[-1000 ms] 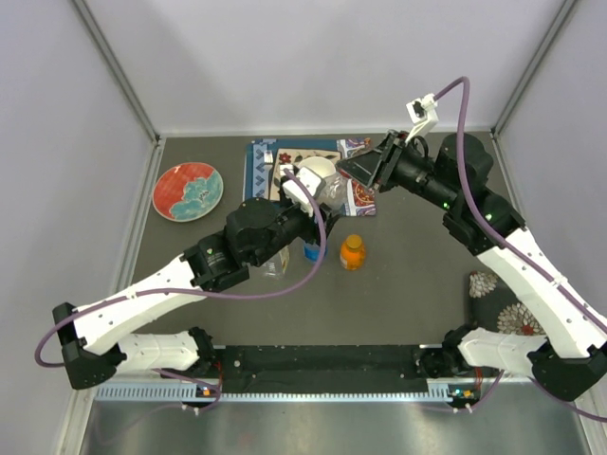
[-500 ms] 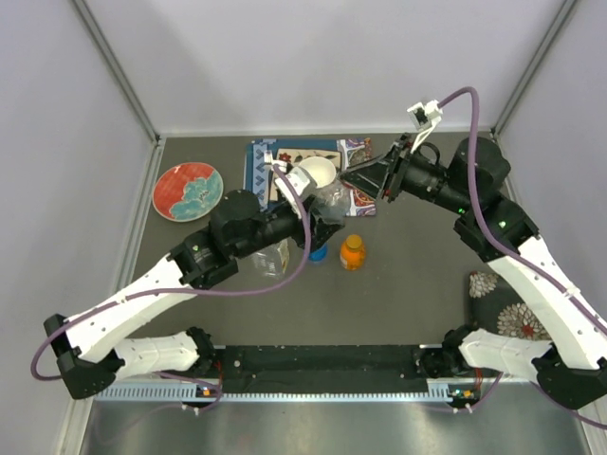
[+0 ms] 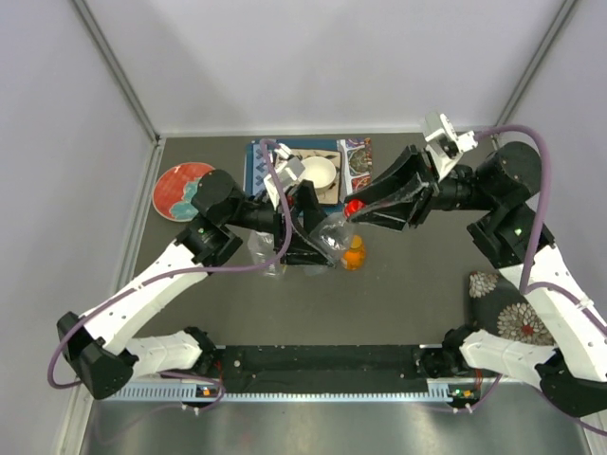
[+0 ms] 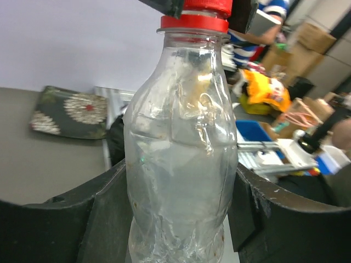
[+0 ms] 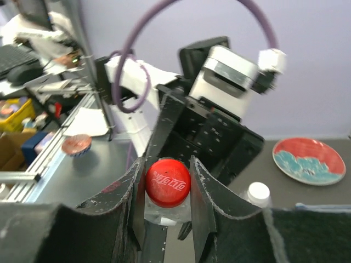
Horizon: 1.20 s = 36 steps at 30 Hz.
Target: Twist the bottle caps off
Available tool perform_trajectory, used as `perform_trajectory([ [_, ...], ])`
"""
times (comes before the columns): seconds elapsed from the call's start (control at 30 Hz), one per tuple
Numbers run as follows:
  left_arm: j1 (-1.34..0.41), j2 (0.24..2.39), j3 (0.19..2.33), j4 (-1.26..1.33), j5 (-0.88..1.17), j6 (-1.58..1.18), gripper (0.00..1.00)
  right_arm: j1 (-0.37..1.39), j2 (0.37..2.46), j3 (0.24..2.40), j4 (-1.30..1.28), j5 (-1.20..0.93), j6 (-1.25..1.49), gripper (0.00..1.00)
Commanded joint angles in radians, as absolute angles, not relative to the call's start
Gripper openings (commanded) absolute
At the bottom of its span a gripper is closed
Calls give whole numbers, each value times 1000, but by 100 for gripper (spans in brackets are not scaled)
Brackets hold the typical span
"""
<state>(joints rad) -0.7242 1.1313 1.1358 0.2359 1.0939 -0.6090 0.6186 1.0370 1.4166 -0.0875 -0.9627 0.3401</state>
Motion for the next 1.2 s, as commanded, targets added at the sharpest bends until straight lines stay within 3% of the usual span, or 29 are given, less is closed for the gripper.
perform_trajectory([
  [0.0, -715, 1166, 1123, 705, 1255, -924, 29, 618, 1066, 1413, -8, -1268, 402, 0],
  [0.27, -715, 1230, 1098, 1038, 1293, -1175, 29, 620, 1083, 1397, 38, -1469, 410, 0],
  [0.5, -713, 1266, 1103, 1155, 1305, -1269, 29, 620, 1091, 1347, 37, -1465, 396, 0],
  [0.6, -713, 1261, 1111, 1088, 1316, -1224, 29, 615, 1091, 1351, 37, -1433, 405, 15],
  [0.63, -715, 1255, 1111, 1051, 1318, -1201, 29, 612, 1088, 1354, 35, -1416, 414, 35],
  [0.73, -715, 1227, 1123, 834, 1304, -1047, 29, 592, 1078, 1368, 29, -1352, 426, 58],
  [1.0, -715, 1174, 1219, 204, 1131, -520, 29, 540, 1037, 1442, -54, -1062, 430, 70],
  [1.17, -733, 1146, 1236, -39, 811, -312, 29, 537, 1011, 1497, -153, -734, 422, 72],
])
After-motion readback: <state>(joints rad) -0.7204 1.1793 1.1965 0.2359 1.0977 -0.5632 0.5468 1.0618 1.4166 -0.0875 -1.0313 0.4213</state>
